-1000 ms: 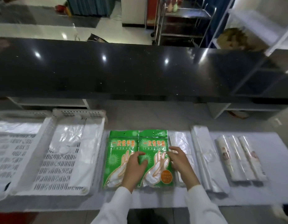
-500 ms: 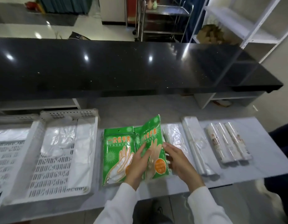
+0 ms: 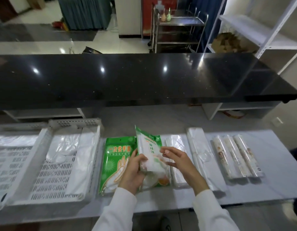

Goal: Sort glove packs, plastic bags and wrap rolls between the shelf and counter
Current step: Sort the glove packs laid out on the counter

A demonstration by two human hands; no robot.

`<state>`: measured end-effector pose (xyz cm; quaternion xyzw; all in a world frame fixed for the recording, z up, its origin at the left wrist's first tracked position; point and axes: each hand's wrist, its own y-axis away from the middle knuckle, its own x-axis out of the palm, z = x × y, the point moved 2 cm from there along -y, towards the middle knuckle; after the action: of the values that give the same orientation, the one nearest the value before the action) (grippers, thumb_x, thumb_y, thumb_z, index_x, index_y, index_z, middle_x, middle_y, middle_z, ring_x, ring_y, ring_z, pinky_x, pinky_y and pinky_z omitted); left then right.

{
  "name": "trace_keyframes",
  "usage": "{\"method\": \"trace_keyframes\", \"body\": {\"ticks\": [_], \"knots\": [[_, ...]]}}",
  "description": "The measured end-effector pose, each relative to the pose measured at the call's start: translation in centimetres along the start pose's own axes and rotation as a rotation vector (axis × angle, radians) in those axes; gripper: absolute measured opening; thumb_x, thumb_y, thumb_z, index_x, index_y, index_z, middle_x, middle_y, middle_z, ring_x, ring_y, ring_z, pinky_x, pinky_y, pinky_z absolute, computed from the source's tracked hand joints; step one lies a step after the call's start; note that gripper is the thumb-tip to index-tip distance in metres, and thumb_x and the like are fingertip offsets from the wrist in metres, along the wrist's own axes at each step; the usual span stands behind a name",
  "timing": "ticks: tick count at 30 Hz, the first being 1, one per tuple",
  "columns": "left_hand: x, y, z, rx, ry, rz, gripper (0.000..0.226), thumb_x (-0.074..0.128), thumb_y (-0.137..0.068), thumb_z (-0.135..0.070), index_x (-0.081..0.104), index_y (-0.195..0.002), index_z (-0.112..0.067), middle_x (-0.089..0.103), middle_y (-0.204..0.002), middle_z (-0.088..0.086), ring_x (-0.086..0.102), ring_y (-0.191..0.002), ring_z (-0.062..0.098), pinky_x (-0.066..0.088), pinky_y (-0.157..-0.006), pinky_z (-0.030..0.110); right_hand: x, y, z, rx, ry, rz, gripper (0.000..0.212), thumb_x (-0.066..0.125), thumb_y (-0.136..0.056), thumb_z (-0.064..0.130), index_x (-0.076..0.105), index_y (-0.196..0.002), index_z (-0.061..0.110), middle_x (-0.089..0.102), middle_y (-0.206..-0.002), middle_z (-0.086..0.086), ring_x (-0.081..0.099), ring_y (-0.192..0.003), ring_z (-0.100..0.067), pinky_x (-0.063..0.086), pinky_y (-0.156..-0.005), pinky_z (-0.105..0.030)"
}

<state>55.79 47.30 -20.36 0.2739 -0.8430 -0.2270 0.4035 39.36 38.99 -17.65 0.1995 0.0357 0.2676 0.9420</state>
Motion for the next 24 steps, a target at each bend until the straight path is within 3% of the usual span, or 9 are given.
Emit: {"method": "trace_keyframes", "body": {"ticks": [2, 4, 8, 11, 14, 18, 20, 22, 24], "knots": [[-0.5, -0.1, 0.2, 0.016, -0.023, 0.001, 0.062, 0.048, -0.086, 0.013, 0.054, -0.141, -0.015, 0.067, -0.132, 0.024, 0.065, -0.116, 0.050, 0.057, -0.088, 0.063, -1.4, -0.3, -0.5, 0.045, -0.009, -0.075, 0.029, 0.065, -0.103, 0.026, 0.066, -0.132, 0.032, 0.069, -0.128, 0.005, 0.063, -0.123, -0.017, 0.056, -0.098, -0.041], [-0.7, 0.0, 0.4, 0.019, -0.016, 0.018, 0.058, 0.052, -0.092, 0.009, 0.053, -0.144, -0.017, 0.069, -0.131, 0.020, 0.067, -0.116, 0.047, 0.057, -0.091, 0.061, -2.5, -0.5, -1.7, 0.158, -0.049, -0.072, 0.038, 0.068, -0.100, 0.031, 0.058, -0.136, 0.039, 0.066, -0.127, 0.003, 0.064, -0.118, -0.020, 0.058, -0.096, -0.045], [-1.5, -0.2, 1.0, 0.039, -0.070, -0.036, 0.052, 0.056, -0.098, 0.005, 0.052, -0.147, -0.012, 0.075, -0.122, 0.014, 0.074, -0.108, 0.035, 0.062, -0.089, 0.050, -2.9, -1.0, -4.2, 0.324, -0.175, -0.014, 0.034, 0.073, -0.097, 0.027, 0.064, -0.129, 0.036, 0.072, -0.108, -0.006, 0.074, -0.087, -0.026, 0.063, -0.091, -0.052], [-2.2, -0.3, 0.9, 0.101, -0.333, -0.100, 0.060, 0.063, -0.094, 0.008, 0.048, -0.150, -0.008, 0.074, -0.122, 0.013, 0.074, -0.106, 0.032, 0.064, -0.079, 0.042, -2.7, -1.4, -4.8, 0.337, -0.151, -0.036, 0.028, 0.073, -0.097, 0.020, 0.068, -0.125, 0.023, 0.073, -0.103, -0.011, 0.073, -0.076, -0.025, 0.065, -0.075, -0.041], [-2.8, -0.3, 0.3, 0.179, -0.596, -0.168, 0.069, 0.070, -0.088, 0.009, 0.047, -0.148, -0.016, 0.065, -0.132, 0.009, 0.070, -0.107, 0.024, 0.064, -0.071, 0.033, -2.8, -1.7, -4.9, 0.315, 0.000, -0.033, 0.025, 0.074, -0.094, 0.011, 0.071, -0.119, 0.015, 0.070, -0.099, -0.011, 0.067, -0.080, -0.023, 0.066, -0.083, -0.046], [-3.3, 0.0, -0.1, 0.254, -0.989, -0.144, 0.076, 0.082, -0.079, 0.004, 0.053, -0.144, -0.022, 0.053, -0.142, 0.004, 0.061, -0.122, 0.027, 0.060, -0.097, 0.046, -2.8, -1.2, -4.8, 0.221, 0.226, -0.034, 0.029, 0.078, -0.089, 0.005, 0.070, -0.115, 0.016, 0.070, -0.108, -0.006, 0.070, -0.087, -0.020, 0.058, -0.068, -0.027], [-3.4, 0.2, 0.2, 0.311, -1.268, -0.067, 0.079, 0.088, -0.074, -0.002, 0.055, -0.142, -0.026, 0.049, -0.139, -0.001, 0.052, -0.129, 0.022, 0.045, -0.113, 0.035, -2.7, -1.1, -4.8, 0.158, 0.377, -0.115, 0.028, 0.078, -0.089, 0.008, 0.070, -0.114, 0.019, 0.069, -0.110, 0.001, 0.068, -0.098, -0.018, 0.050, -0.067, -0.020], [-3.3, 0.4, 0.8, 0.374, -1.450, 0.019, 0.078, 0.088, -0.074, -0.004, 0.055, -0.141, -0.026, 0.045, -0.138, -0.005, 0.046, -0.134, 0.017, 0.034, -0.109, 0.018, -2.7, -1.1, -5.0, 0.090, 0.503, -0.190, 0.022, 0.076, -0.091, 0.012, 0.073, -0.111, 0.020, 0.067, -0.114, 0.003, 0.065, -0.101, -0.016, 0.044, -0.070, -0.016], [-3.4, 0.4, 1.5, 0.410, -1.563, 0.068, 0.077, 0.086, -0.075, -0.007, 0.054, -0.142, -0.027, 0.041, -0.146, -0.004, 0.040, -0.139, 0.016, 0.034, -0.108, 0.019, -2.6, -0.9, -5.3, 0.041, 0.587, -0.193, 0.015, 0.075, -0.094, 0.020, 0.076, -0.109, 0.021, 0.061, -0.118, 0.005, 0.061, -0.099, -0.013, 0.040, -0.068, -0.012]]}}
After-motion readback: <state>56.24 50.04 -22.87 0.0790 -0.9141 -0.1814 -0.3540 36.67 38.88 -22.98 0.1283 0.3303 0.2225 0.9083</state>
